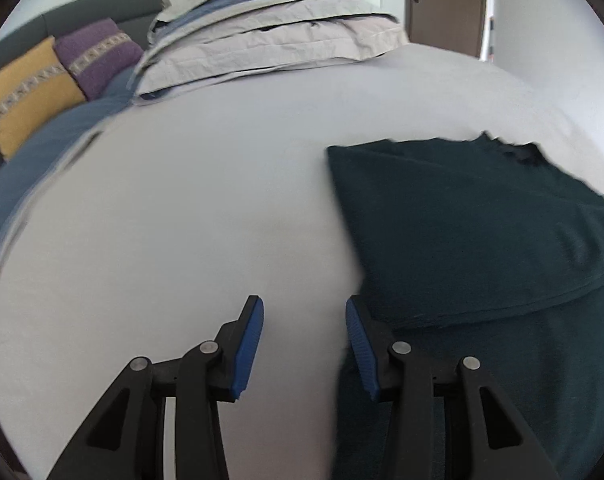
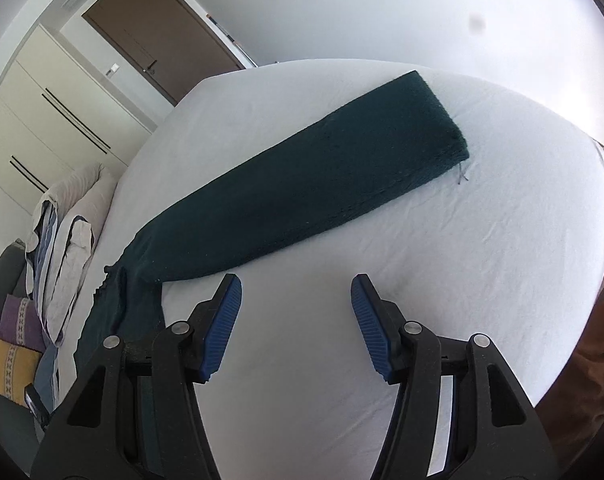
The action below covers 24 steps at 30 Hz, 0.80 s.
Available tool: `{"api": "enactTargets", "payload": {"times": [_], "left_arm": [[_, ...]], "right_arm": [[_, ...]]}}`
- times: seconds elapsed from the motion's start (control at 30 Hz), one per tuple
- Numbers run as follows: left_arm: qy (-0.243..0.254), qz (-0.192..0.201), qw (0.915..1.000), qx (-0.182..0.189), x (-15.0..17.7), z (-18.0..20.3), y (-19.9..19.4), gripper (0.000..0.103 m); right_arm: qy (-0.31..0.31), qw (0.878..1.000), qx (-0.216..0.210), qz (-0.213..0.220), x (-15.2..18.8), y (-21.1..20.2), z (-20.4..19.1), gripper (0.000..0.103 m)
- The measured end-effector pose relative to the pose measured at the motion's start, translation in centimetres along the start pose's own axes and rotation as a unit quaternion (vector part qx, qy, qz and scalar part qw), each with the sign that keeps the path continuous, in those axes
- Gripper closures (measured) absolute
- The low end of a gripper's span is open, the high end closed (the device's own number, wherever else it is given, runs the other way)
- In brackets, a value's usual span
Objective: Fold small clothes
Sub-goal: 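Move the right tool to the other sleeve cuff and grasp it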
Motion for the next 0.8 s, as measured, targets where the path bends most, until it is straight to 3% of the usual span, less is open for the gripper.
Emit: {"api": "enactTargets", "payload": {"times": [0.13, 0.23, 0.3, 0.43, 0.8], "left_arm": [[-0.05, -0.017, 0.9985, 0.014, 0.3, -2.4, 0.1, 0.058], [-0.025, 0.009, 0.9983, 0.053, 0.3, -1.3, -2.1, 0.06], [0.011, 0.025, 0.9984, 0.05, 0.7, -0.1, -2.6, 0.047], [0.071, 0.028, 0.997, 0.01, 1.5, 2.0, -1.8, 0.039], [0.022, 0.019, 0.9996, -0.002, 0.8, 0.4, 0.2, 0.034]], "right_arm": [[-0.001, 1.0, -0.003, -0.003, -0.4, 0.3, -1.1, 0.047], [-0.015, 1.0, -0.006, -0.004, -0.3, -0.1, -1.6, 0.047], [-0.025, 1.0, -0.008, -0.008, -0.4, 0.6, -2.9, 0.047], [-0.031, 0.999, -0.018, -0.018, -0.3, 1.3, -4.0, 0.047], [-0.053, 0.998, -0.025, -0.028, 0.6, 1.7, -6.3, 0.047]]}}
Point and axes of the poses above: each gripper's, at about its wrist camera, not at the fingertips, and y roughly the way its jaws point, z to its right, x to its underside, the point moved 1 cm from there along y, roughly the way its jaws point, and after that the axes turned 13 degrees about -y, right-handed, at the moved point
